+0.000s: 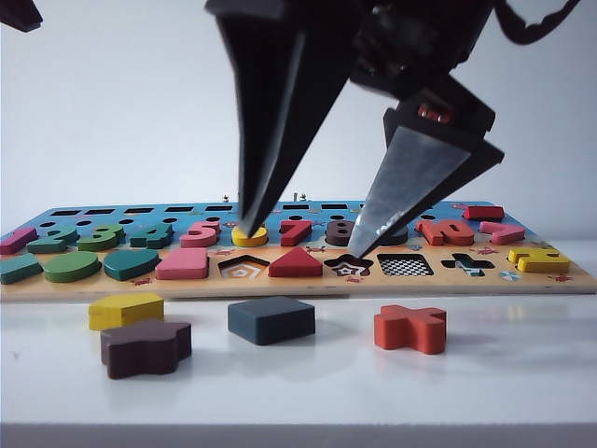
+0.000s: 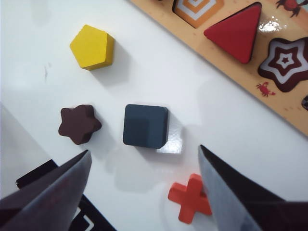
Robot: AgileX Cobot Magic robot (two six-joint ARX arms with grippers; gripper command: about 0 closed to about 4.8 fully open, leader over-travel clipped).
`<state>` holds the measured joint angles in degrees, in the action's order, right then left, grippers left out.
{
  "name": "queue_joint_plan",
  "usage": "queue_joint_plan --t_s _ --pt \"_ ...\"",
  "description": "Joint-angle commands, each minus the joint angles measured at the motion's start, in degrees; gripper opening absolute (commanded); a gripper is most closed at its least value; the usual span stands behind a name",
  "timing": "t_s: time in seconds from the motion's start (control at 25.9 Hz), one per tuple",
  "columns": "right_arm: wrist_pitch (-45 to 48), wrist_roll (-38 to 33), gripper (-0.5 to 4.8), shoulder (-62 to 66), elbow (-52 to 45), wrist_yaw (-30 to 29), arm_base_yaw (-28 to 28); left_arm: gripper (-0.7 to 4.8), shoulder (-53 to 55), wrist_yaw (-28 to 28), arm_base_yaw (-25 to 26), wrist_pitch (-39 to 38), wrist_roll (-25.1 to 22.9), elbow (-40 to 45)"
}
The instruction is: Insert the cube into the slot.
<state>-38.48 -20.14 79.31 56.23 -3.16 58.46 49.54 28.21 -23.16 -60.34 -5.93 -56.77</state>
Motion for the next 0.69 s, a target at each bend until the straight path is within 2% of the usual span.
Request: queue_joint_plan --t_s 0.04,0.54,0.69 --pt "2.8 -0.4 4.15 1.5 0.2 0.5 0.2 0.17 0.0 0.5 0.0 0.5 -0.1 -0.2" --pt "4.2 0.9 4.13 6.7 0.3 5.8 1.9 0.17 0.0 0.5 0.0 0.4 -0.1 -0.2" --pt "4.3 1.0 3.97 6.8 0.3 6.9 2.3 0.17 0.0 0.5 0.0 0.4 -0.1 -0.2"
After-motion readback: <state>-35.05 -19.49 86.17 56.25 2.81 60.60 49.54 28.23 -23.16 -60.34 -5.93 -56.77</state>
